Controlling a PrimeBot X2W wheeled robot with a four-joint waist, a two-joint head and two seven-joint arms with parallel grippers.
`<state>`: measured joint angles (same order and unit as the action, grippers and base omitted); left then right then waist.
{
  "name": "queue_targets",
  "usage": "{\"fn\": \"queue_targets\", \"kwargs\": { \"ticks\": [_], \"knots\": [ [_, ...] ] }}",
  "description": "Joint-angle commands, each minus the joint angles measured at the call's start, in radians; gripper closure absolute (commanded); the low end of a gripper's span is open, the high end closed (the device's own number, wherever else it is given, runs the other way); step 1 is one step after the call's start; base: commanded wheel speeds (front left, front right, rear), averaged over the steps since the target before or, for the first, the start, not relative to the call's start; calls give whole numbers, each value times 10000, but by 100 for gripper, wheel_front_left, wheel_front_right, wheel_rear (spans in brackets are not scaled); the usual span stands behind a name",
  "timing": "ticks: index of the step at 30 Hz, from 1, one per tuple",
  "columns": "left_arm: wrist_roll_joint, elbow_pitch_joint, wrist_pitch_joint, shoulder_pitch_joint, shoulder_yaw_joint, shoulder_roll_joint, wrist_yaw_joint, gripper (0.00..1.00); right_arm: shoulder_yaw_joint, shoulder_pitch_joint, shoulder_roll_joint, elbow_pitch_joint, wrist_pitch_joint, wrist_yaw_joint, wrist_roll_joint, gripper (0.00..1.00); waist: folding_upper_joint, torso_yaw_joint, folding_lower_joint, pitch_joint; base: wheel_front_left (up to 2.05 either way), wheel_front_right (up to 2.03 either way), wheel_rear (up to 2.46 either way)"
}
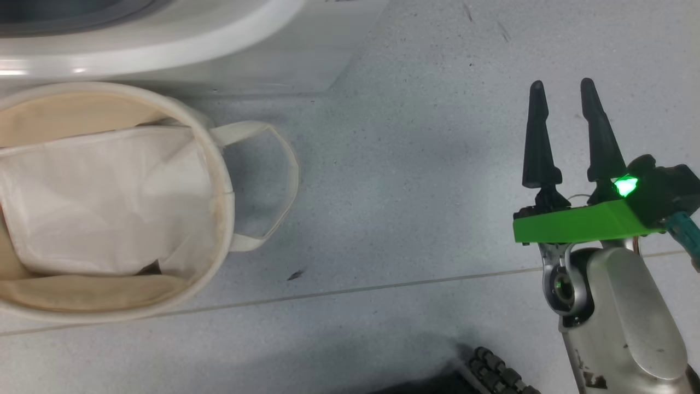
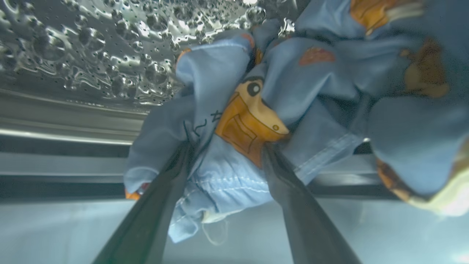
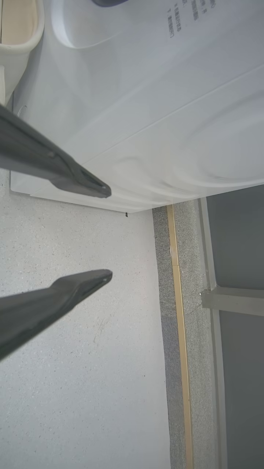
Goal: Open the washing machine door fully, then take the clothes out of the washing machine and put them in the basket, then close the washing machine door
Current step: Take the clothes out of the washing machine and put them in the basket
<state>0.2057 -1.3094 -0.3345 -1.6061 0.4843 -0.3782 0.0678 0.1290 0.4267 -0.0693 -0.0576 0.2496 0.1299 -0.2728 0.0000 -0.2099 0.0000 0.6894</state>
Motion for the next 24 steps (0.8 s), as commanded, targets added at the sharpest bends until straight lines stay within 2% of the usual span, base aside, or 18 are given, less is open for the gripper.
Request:
{"fn": "queue_targets", "kwargs": {
  "ticks": [1, 8, 9, 10, 11, 19, 24],
  "knots": [
    [19, 190, -69, -260, -70, -546, 132, 0, 154, -67, 98, 354, 122, 8, 64, 0, 0, 5, 0, 18, 0, 0, 0],
    [152, 188, -187, -99, -37, -636, 131, 0, 176, -74, 120, 354, 122, 8, 89, 0, 0, 2, 0, 67, 0, 0, 0],
    [171, 188, -141, -81, -22, -630, 62, 10, 183, -72, 122, 346, 122, 8, 90, 0, 0, 0, 0, 70, 0, 0, 0],
    [186, 188, -13, -89, -9, -627, -10, 84, 190, -71, 124, 341, 122, 8, 83, 0, 0, -2, 0, 76, 0, 0, 0],
    [209, 188, 151, -100, -13, -636, -32, 100, 188, -65, 125, 347, 122, 8, 81, 0, 0, -4, 0, 92, 0, 0, 0],
    [270, 187, 925, -87, 104, -743, -265, 100, 104, -44, 138, 402, 122, 8, 82, 0, 0, 15, 0, 218, 0, 0, 0],
    [433, 304, 2663, 16, 35, -657, -409, 100, 0, -93, 149, 380, 122, 8, 59, 0, 0, 88, 0, 26, 0, 0, 0]
  ]
}}
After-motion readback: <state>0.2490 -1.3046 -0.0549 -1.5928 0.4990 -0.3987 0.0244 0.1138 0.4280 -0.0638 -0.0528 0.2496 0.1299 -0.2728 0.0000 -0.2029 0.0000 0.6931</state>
